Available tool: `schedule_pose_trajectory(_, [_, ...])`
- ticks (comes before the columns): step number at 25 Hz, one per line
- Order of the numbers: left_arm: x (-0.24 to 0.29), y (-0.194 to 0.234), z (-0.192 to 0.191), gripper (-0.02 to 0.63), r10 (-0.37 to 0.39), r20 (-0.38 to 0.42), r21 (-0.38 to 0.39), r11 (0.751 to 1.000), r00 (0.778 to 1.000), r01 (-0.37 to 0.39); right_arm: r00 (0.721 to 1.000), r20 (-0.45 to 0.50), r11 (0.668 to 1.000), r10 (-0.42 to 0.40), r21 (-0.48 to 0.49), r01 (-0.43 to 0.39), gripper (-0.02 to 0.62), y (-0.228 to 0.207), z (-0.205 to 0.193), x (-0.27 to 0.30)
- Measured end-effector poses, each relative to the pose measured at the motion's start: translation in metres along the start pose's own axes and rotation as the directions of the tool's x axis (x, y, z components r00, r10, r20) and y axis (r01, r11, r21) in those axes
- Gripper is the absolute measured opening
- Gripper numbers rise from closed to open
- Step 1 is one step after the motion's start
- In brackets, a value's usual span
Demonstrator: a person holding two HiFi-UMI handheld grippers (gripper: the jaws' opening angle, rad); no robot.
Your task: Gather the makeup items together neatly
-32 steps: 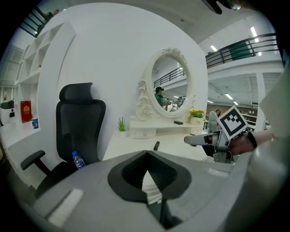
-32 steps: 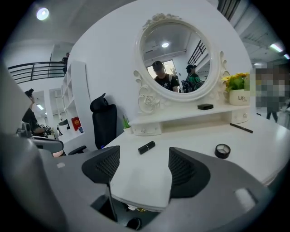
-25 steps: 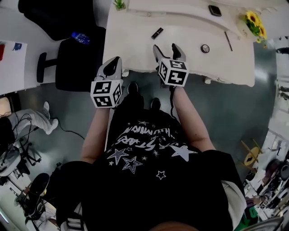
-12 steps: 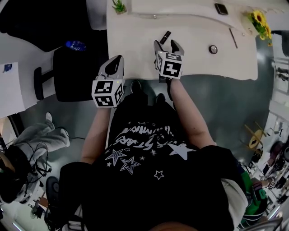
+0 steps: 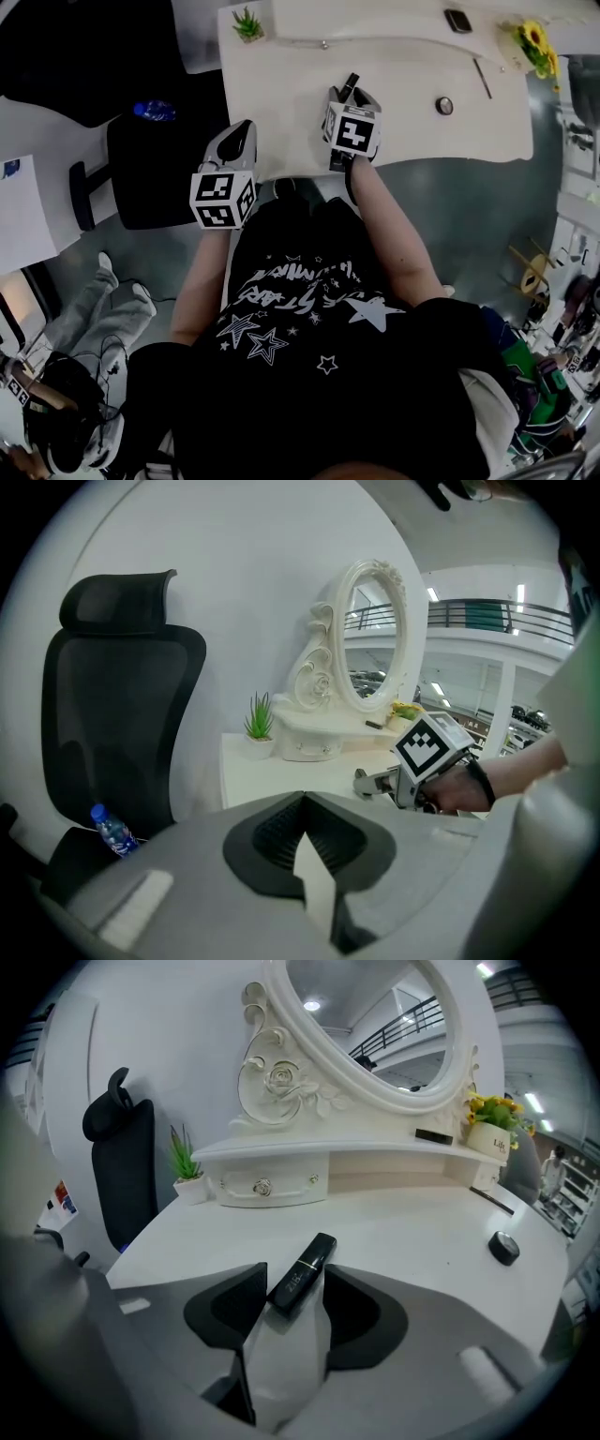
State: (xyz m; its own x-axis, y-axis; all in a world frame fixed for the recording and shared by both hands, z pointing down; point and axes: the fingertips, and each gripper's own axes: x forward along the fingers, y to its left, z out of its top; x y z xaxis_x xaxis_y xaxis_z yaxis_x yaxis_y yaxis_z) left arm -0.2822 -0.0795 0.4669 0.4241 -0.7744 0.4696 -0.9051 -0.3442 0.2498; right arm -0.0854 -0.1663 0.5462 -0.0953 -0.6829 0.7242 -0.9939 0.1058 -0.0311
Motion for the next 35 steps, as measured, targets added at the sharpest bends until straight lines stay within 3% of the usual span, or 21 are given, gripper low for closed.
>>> schedule_pose_trajectory(5, [-0.001,0.009,-0.003,0.000,-0.033,0.007,-0.016,0.999,0.999,0.033,0.999,-0.011,0.999,-0.031,-0.005,0.031,0.175,0.005,0.000,0.001])
schedule_pose_trajectory(7, [-0.002,0.012,-0.003,0.000,-0.046,0.012,-0.025,0.999,0.999,0.047,0.999,-0.015,0.999,-0.039,-0.018,0.038,0.130,0.010,0.000,-0.001])
schedule_pose_trajectory(15, [-0.005,0.014,-0.010,0.000,-0.066,0.016,-0.016,0.998,0.998,0.066,1.000,0.018,0.999,-0.024,-0.047,0.025,0.127,0.018,-0.004,-0.014])
schedule_pose_trajectory(24, [0.021,-0.025,-0.005,0.000,-0.095,0.003,0.011,0.995,0.996,0.095,0.999,0.050,1.000,-0.003,-0.028,0.005,0.127,-0.033,0.003,-0.032])
schedule_pose_trajectory(35, [0.038,-0.077,-0.009,0.000,-0.106,-0.014,0.028,0.994,0.994,0.107,0.998,0.046,0.999,0.042,-0.025,-0.041,0.127,-0.080,-0.019,-0.048])
